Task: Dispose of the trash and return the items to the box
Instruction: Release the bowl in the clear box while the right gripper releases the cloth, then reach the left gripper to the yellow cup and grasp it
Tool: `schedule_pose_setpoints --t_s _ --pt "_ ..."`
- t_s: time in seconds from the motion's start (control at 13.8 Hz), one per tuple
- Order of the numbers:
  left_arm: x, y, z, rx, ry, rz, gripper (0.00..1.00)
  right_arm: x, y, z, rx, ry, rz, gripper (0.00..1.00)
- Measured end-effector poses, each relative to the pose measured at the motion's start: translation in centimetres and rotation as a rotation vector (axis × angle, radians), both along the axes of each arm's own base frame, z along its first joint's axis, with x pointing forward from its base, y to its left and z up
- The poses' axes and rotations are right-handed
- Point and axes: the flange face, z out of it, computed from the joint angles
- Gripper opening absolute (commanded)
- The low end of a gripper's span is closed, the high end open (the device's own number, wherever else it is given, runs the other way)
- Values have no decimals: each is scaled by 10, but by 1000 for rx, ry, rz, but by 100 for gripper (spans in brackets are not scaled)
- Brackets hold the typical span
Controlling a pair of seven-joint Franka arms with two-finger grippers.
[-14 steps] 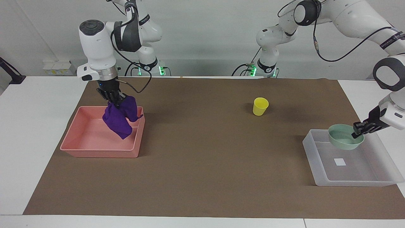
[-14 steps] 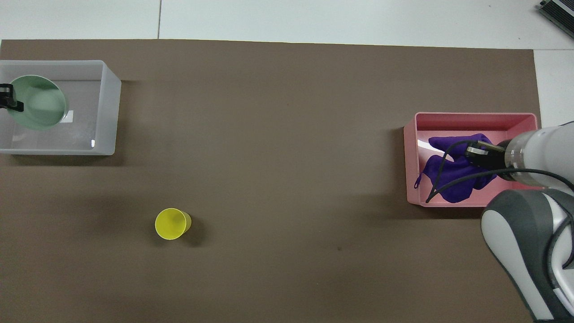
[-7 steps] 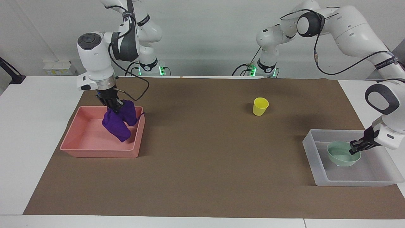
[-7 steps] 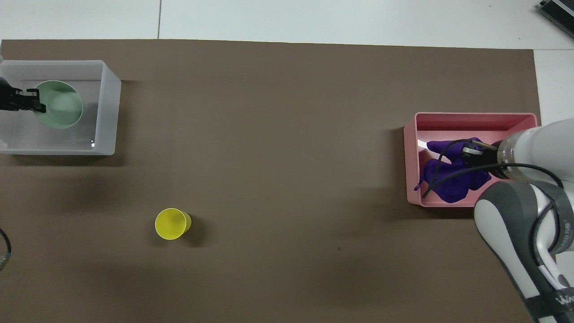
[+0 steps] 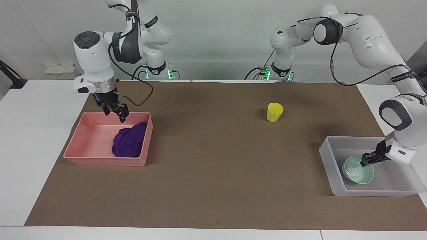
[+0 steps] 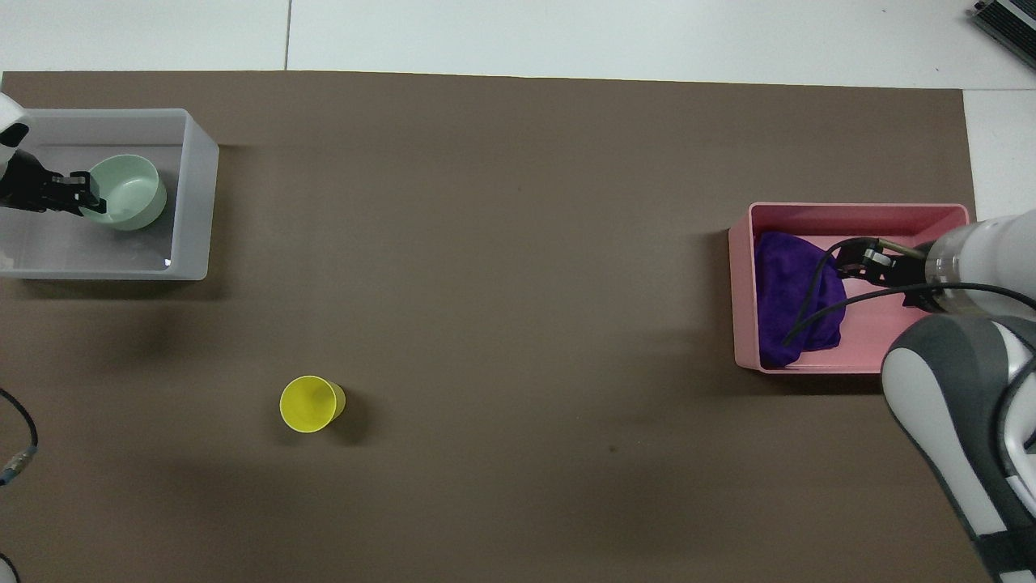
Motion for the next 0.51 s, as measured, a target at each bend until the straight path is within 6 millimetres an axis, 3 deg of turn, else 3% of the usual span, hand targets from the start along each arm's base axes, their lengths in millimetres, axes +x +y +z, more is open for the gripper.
schedule_pose_setpoints --t_s 0.14,0.22,0.36,0.51 --pt "3 -2 12 5 -25 -4 100 1 2 36 -8 17 43 100" --pt "5 -4 29 10 -50 -6 100 1 2 55 -10 22 66 100" --pt "0 -17 78 15 -83 -25 100 0 5 87 37 12 76 100" --pt "-13 -52 133 12 -76 -75 100 -3 6 113 91 19 64 100"
